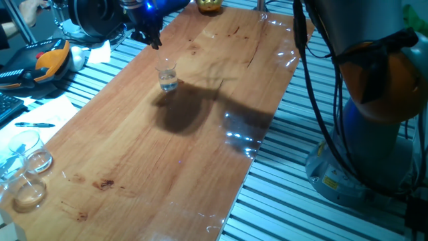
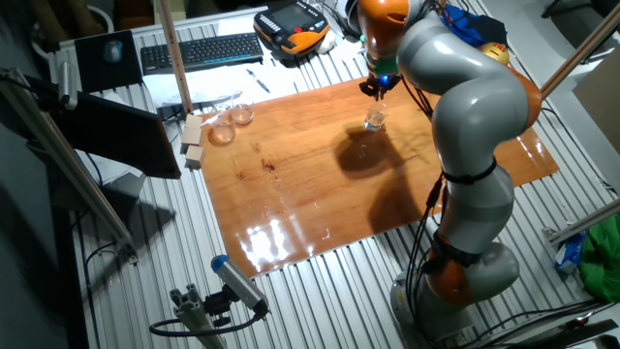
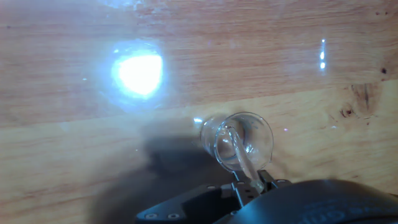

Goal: Stir the beaker with a glass rod

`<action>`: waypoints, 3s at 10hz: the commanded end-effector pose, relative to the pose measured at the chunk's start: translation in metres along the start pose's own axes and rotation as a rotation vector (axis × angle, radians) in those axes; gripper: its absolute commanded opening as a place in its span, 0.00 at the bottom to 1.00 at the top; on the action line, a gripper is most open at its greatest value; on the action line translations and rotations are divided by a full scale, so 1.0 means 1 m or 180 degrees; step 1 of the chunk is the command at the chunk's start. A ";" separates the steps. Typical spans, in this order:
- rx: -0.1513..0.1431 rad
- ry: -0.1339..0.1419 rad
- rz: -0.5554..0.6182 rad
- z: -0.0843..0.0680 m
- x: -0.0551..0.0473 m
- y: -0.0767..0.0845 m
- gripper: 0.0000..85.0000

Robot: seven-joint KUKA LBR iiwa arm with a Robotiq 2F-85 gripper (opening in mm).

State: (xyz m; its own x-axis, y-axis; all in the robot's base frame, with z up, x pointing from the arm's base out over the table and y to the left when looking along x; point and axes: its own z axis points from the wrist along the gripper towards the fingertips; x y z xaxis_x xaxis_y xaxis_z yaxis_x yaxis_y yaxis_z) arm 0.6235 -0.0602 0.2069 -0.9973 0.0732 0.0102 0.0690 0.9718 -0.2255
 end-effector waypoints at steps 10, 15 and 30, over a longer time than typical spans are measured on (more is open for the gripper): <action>0.0174 -0.0074 -0.0036 0.009 0.008 0.011 0.00; 0.0303 -0.0056 -0.0067 0.011 0.009 0.012 0.00; 0.0477 -0.0002 -0.0014 0.013 0.012 0.022 0.00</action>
State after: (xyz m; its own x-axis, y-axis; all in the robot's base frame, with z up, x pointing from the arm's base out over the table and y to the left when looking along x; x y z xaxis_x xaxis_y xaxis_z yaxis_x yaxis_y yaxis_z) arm 0.6125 -0.0403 0.1891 -0.9976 0.0688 0.0110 0.0599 0.9277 -0.3684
